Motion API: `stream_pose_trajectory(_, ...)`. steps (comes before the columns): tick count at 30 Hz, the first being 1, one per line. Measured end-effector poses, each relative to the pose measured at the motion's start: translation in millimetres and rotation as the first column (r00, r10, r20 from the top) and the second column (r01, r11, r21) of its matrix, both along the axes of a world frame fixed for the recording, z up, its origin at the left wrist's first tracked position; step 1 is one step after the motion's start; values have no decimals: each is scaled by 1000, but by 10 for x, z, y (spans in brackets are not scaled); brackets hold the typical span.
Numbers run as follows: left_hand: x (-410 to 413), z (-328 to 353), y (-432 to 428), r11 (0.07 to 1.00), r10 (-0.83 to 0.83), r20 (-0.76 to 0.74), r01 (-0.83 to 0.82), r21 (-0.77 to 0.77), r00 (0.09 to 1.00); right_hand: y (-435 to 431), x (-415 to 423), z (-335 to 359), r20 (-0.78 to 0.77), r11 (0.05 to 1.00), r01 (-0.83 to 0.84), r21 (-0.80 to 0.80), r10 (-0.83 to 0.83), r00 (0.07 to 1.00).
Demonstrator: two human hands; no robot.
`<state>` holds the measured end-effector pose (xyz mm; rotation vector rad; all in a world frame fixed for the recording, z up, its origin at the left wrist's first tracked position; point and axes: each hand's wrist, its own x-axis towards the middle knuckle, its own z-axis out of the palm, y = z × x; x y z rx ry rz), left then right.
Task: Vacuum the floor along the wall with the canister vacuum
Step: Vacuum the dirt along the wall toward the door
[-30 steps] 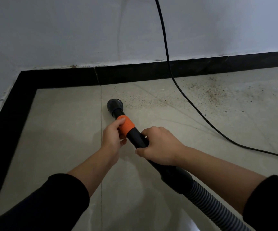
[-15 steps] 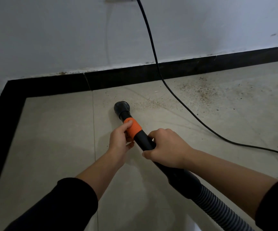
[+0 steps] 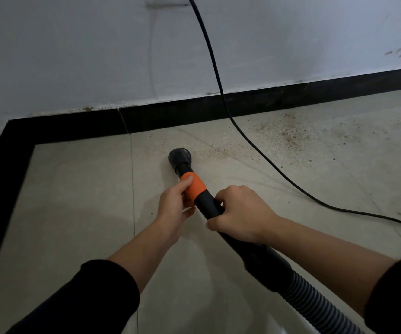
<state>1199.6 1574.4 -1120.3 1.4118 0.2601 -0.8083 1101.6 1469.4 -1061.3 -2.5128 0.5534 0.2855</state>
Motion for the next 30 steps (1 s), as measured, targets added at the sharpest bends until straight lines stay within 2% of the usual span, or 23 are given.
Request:
stream_pose_trajectory(11, 152, 34, 27, 996, 43, 126, -52, 69, 991, 10, 177, -43, 38, 997, -51, 59, 49, 998)
stream_pose_trajectory(30, 441, 67, 282, 968, 209, 209, -233, 97, 955, 225, 619, -166, 78, 978, -130, 162, 119, 990)
